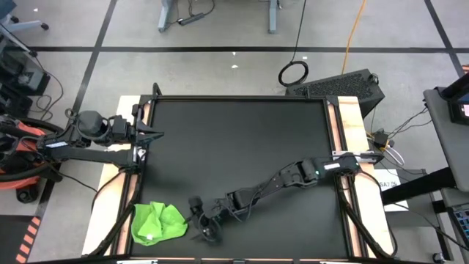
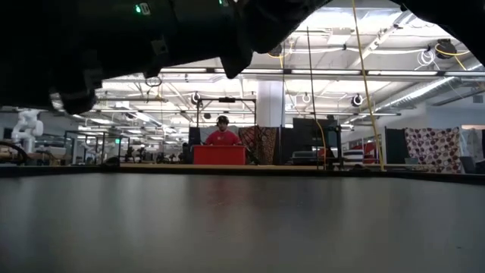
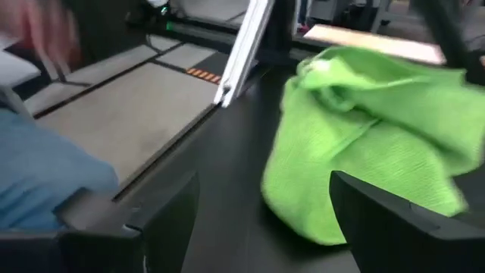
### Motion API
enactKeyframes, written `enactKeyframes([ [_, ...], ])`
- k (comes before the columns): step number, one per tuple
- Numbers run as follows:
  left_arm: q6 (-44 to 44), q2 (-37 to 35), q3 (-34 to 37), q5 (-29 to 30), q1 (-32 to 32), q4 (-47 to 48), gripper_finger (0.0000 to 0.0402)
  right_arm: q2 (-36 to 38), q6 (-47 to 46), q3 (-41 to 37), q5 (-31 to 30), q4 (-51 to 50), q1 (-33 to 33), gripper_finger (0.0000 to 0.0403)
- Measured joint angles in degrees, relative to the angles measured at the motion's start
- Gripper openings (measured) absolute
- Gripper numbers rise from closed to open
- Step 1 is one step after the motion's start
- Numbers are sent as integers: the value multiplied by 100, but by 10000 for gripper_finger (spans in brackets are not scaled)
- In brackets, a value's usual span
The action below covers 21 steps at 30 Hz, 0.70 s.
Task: Roll towel into tight, uniform cylinder
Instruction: Fold the green towel
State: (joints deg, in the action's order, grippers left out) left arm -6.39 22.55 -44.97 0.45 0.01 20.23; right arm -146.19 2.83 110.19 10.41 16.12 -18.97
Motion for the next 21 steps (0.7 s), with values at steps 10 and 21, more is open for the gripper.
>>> enactKeyframes([
  [10,0,0,0,-1,1,2,25,-254,75,-4,-454,292,28,283],
  [21,-2,0,0,-1,2,2,25,-279,395,-4,-447,92,51,150],
])
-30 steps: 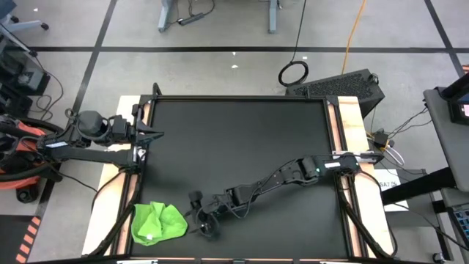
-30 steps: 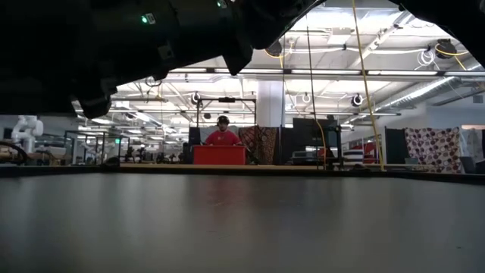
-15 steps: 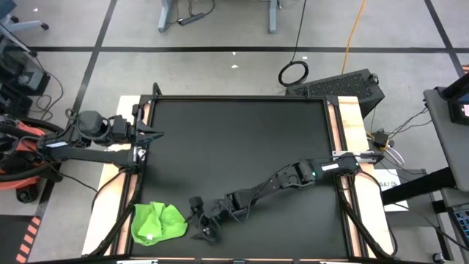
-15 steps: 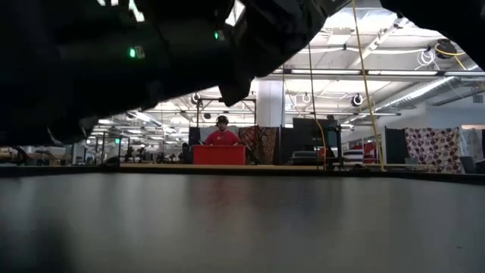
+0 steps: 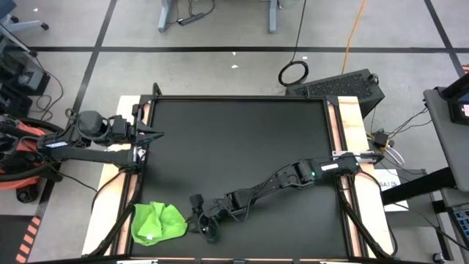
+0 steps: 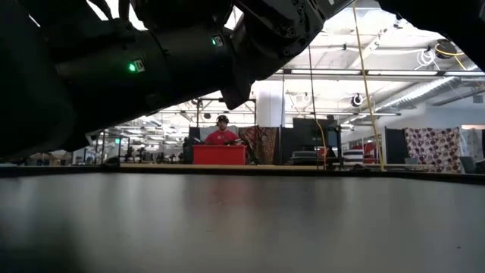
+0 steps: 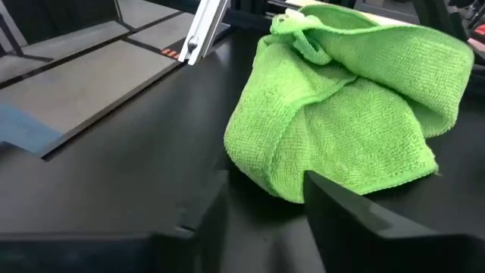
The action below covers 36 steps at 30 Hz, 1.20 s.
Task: Roll towel into tight, uniform cylinder
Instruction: Fold the green towel
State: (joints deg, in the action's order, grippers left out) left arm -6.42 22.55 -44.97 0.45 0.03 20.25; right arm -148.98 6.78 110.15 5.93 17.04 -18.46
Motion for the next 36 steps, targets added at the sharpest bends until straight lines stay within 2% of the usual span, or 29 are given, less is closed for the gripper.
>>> enactKeyframes([
  [8,0,0,0,0,0,-2,25,-16,42,0,9,-33,37,20],
  [10,0,0,0,0,-2,-2,25,-16,45,0,11,-52,49,5],
  [27,6,0,1,13,-1,-336,25,-16,-159,0,9,-282,74,9],
  [34,9,-1,2,-85,-2,-168,25,-16,-159,0,9,-268,74,42],
  [36,8,24,1,125,0,-73,25,-16,-162,0,9,-250,74,61],
])
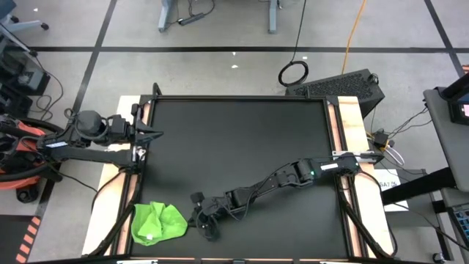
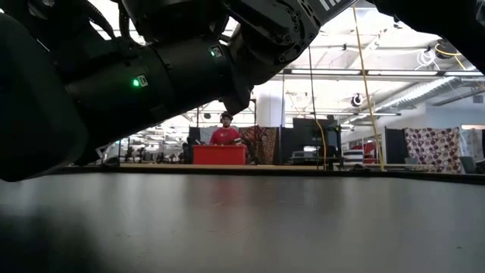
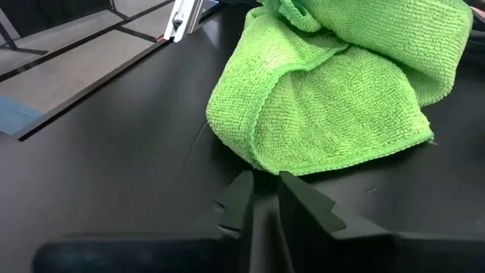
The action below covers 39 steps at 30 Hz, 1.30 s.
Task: Roll towel into tight, uniform cylinder
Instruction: Fold the green towel
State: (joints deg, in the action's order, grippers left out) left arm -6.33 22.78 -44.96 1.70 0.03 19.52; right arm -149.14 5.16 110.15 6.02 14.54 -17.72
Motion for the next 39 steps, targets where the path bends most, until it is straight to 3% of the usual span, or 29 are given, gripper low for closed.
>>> enactKeyframes([
  [6,-12,567,-1,1158,-2,1046,25,0,-181,0,0,25,0,122],
  [14,434,1728,1,1223,0,2239,33,38,-194,0,-1,-139,0,173],
  [19,1025,2317,1,703,157,2973,85,162,-22,0,-5,-497,6,185],
  [22,1507,2593,1,90,369,3268,128,270,39,0,-2,-788,16,187],
  [27,2513,3104,1,-637,1071,3636,178,487,191,2,-4,-1110,44,187],
  [39,4482,4984,47,-1037,3514,3139,185,688,347,2,316,-1252,35,187],
])
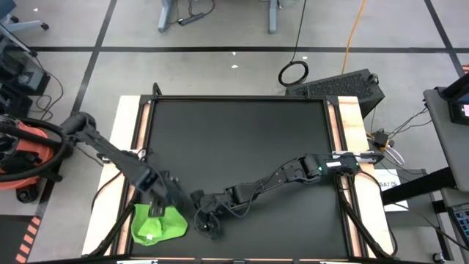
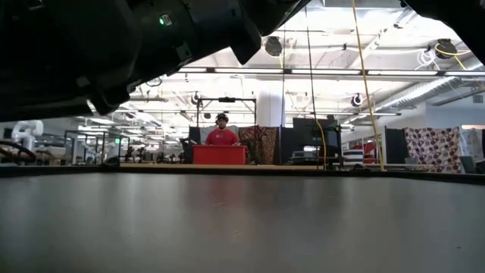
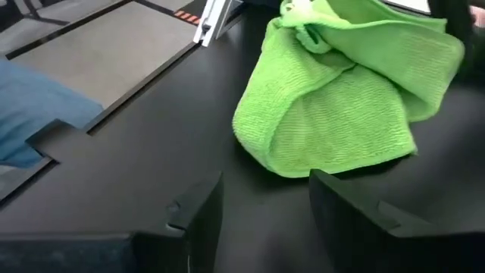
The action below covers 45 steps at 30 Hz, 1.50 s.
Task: Roll towel into tight, uniform cylinder
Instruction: Fold the green towel
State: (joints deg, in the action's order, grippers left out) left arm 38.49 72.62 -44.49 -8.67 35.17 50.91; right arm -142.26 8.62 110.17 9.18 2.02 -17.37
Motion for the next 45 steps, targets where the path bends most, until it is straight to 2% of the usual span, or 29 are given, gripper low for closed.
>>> enactKeyframes([
  [6,620,589,0,-124,602,-1022,185,0,0,0,-8,41,-3,187],
  [10,771,1006,0,-76,890,-1258,185,0,-63,0,-12,190,-4,187],
  [18,758,1966,-33,365,997,-1768,179,0,-210,0,-10,245,-4,187],
  [22,699,2131,-76,600,998,-2250,135,0,-316,0,-12,23,-11,187],
  [28,542,2137,-235,1074,959,-2262,27,0,-348,0,17,-523,-23,187],
  [30,469,2137,-251,1153,908,-2249,9,0,-343,0,159,-538,-41,187],
  [37,454,2140,-250,1345,676,-2111,21,0,-282,2,484,-629,-177,187],
  [45,289,2155,-411,1345,598,-1977,22,-2,-282,2,-293,-734,-186,187],
])
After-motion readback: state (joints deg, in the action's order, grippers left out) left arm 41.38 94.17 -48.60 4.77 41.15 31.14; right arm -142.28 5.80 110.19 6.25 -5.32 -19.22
